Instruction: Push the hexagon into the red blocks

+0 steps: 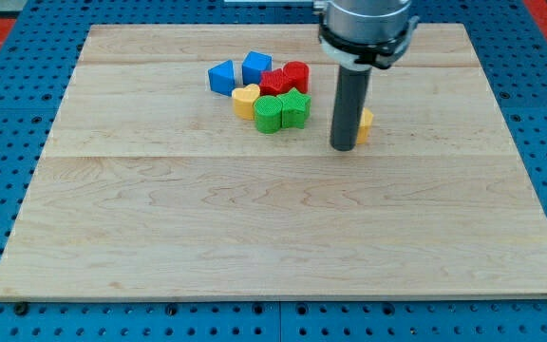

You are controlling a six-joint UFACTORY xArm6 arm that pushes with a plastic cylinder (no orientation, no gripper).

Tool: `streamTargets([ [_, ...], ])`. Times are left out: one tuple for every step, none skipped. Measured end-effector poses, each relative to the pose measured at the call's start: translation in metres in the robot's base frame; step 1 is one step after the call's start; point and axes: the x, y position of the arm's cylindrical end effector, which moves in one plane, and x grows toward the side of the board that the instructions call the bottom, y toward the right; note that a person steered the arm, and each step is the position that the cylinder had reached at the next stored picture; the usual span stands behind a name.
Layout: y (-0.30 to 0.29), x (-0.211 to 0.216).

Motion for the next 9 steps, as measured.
streamTargets([
  [0.000,-0.027],
  [0.003,-0.030],
  [0.038,-0.006],
  [0.061,-0.026],
  [0.031,-0.060],
  [-0.003,-0.087],
  [-0.010,-0.093],
  [-0.017,-0.131],
  [-0.028,-0.152],
])
